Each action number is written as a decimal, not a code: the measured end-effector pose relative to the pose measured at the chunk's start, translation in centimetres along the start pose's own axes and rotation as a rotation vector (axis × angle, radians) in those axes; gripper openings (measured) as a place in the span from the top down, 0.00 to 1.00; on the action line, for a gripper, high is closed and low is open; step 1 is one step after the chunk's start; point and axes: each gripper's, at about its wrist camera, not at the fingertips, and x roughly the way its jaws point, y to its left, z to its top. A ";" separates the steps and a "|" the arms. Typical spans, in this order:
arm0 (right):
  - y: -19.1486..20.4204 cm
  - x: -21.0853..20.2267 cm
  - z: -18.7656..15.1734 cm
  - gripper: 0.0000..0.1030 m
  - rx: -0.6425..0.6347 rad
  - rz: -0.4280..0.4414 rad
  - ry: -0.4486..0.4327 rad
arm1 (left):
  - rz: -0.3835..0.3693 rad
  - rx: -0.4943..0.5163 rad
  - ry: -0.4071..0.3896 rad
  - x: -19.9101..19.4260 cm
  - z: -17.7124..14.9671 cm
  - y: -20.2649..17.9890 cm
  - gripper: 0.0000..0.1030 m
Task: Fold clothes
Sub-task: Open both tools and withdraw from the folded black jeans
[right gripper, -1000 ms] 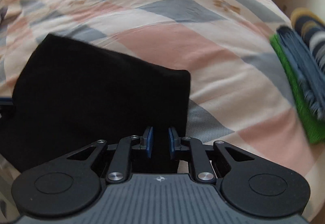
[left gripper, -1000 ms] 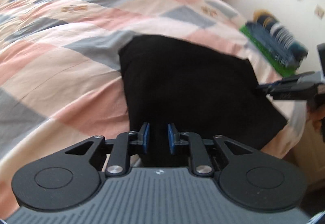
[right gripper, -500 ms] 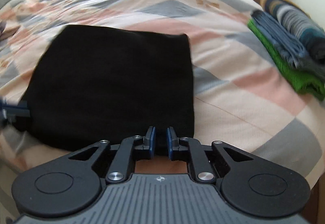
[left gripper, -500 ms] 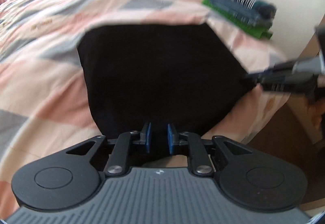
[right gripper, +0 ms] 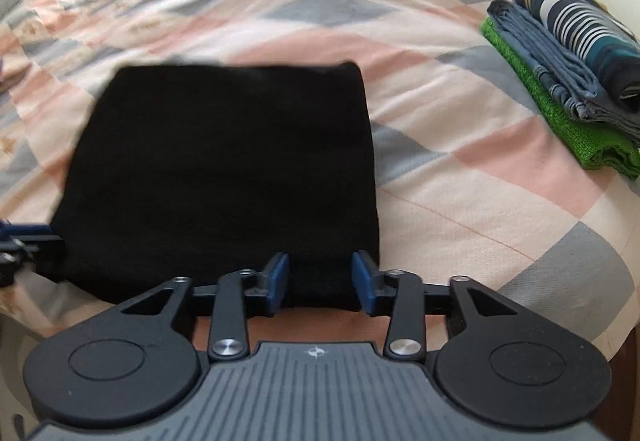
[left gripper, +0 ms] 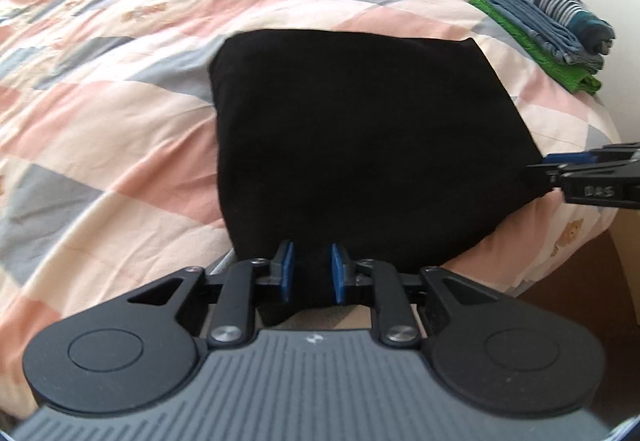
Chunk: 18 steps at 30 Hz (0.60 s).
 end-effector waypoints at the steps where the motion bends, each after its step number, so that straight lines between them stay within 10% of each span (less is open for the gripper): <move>1: -0.1 -1.1 -0.4 0.51 0.013 0.015 -0.006 | 0.017 -0.017 0.020 -0.5 -0.1 -0.3 0.82; 5: -0.7 -5.2 -2.7 0.28 0.070 0.063 -0.014 | 0.093 -0.050 0.076 -3.6 -1.4 -2.0 0.73; 18: -1.9 -16.8 -5.5 0.05 0.206 0.211 -0.052 | 0.183 -0.084 0.081 -14.8 -4.5 -9.2 0.49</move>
